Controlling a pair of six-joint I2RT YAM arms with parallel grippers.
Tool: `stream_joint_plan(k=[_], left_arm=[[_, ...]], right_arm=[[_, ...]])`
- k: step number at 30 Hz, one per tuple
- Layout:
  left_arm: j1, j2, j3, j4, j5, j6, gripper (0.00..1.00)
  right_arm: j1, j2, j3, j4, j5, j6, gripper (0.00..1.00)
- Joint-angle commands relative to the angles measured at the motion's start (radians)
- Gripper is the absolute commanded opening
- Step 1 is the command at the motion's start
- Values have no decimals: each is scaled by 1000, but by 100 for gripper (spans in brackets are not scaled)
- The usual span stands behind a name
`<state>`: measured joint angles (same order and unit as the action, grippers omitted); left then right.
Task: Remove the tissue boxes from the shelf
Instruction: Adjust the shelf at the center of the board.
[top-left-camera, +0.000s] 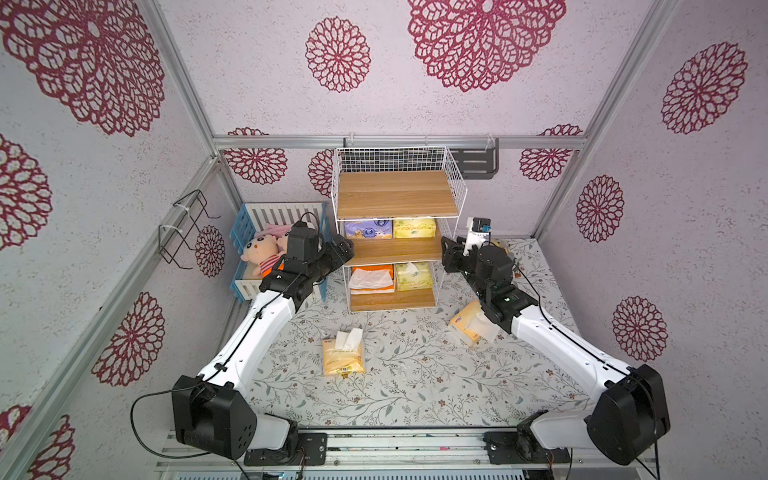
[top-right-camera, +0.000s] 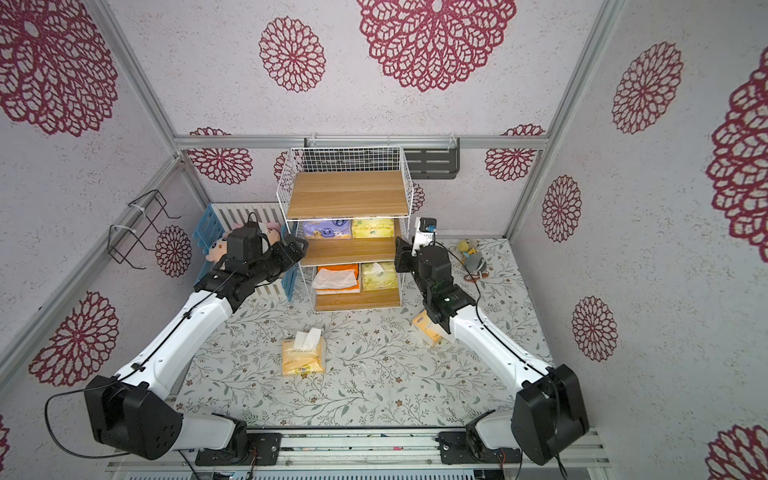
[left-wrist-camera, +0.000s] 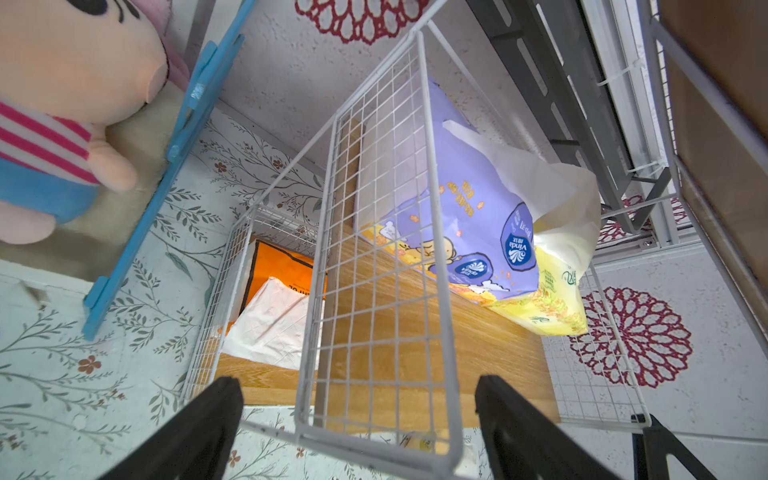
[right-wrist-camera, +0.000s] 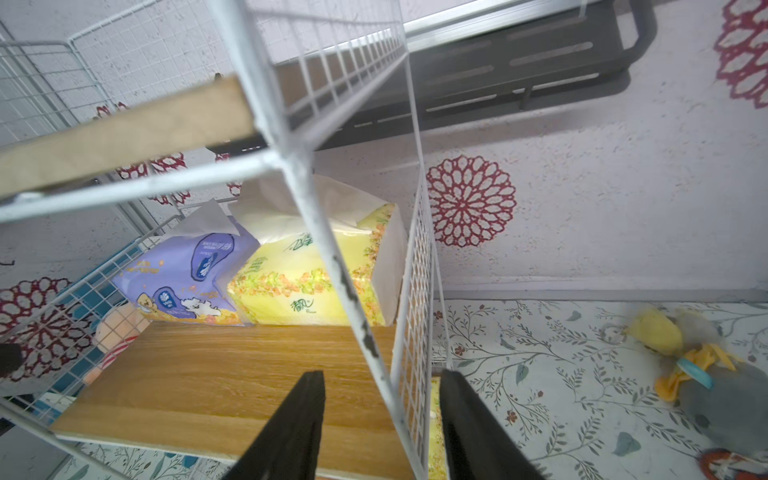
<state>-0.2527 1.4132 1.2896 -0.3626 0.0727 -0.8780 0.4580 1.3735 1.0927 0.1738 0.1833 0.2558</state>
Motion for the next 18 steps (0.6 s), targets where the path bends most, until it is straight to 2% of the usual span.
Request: stream_joint_plan(k=[1,7,11,15,18], left_arm=[[-4,26,25,46,-30,0,94],[-9,42,29,49,-61,5,89],[-17,51,43,40,-62,16,75],[-35,44,58,11,-67,25,64],[-53,38,72,-13,-74,33,64]], right_arm=[[-8,12,32,84,-51,-26,46],[-7,34,32,124,-71,-39,32],[-7,38,35,136,-77,-45,15],[-6,23,30,139,-79,-46,1],[-7,4,29,134,-82,-50,0]])
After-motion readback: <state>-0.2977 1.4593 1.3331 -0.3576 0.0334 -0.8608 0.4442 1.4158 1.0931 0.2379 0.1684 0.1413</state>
